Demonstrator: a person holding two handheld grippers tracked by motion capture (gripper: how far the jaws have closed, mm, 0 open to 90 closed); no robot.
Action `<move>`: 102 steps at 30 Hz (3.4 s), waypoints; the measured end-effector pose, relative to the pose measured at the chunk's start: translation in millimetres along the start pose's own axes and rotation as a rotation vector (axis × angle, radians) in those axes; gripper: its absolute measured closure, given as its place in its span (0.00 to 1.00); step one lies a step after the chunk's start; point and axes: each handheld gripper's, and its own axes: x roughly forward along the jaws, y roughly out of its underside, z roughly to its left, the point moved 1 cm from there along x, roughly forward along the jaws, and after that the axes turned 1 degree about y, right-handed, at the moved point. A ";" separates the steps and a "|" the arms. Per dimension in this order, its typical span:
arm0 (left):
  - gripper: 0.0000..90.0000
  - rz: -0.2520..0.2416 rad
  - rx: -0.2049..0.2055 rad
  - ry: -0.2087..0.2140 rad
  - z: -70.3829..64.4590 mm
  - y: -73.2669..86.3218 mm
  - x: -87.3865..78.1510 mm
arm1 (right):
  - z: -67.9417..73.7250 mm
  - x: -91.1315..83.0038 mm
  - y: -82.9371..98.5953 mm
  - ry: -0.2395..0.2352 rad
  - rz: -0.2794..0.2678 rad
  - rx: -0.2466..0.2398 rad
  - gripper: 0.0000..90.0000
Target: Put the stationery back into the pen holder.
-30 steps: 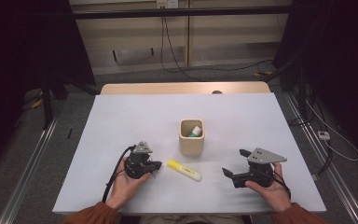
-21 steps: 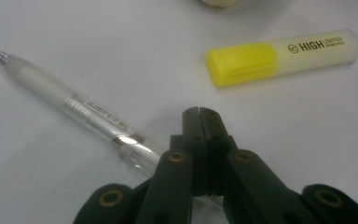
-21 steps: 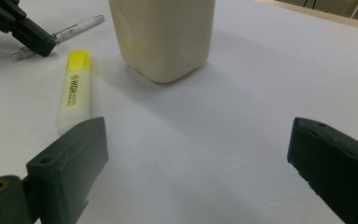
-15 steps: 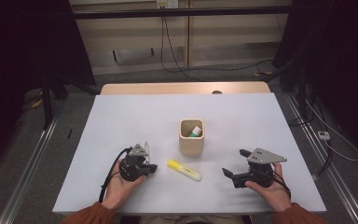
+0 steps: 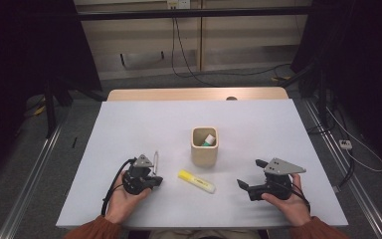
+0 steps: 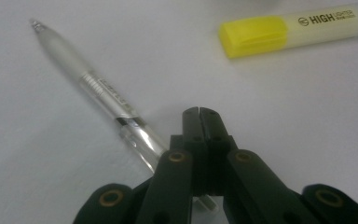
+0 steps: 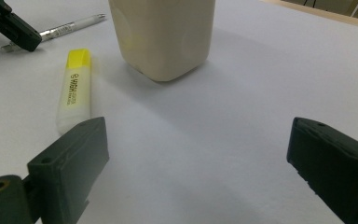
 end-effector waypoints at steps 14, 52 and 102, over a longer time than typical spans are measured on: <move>1.00 0.014 -0.034 -0.033 13.9 6.2 -10.4 | -0.2 0.4 -0.1 0.001 0.002 0.002 0.06; 0.95 -0.087 -0.033 -0.036 17.8 5.8 -24.2 | -1.0 0.2 -0.2 0.003 -0.001 0.005 0.07; 0.14 -0.042 -0.189 -0.123 62.5 -63.6 7.3 | -1.5 0.3 0.2 0.005 0.006 0.013 0.07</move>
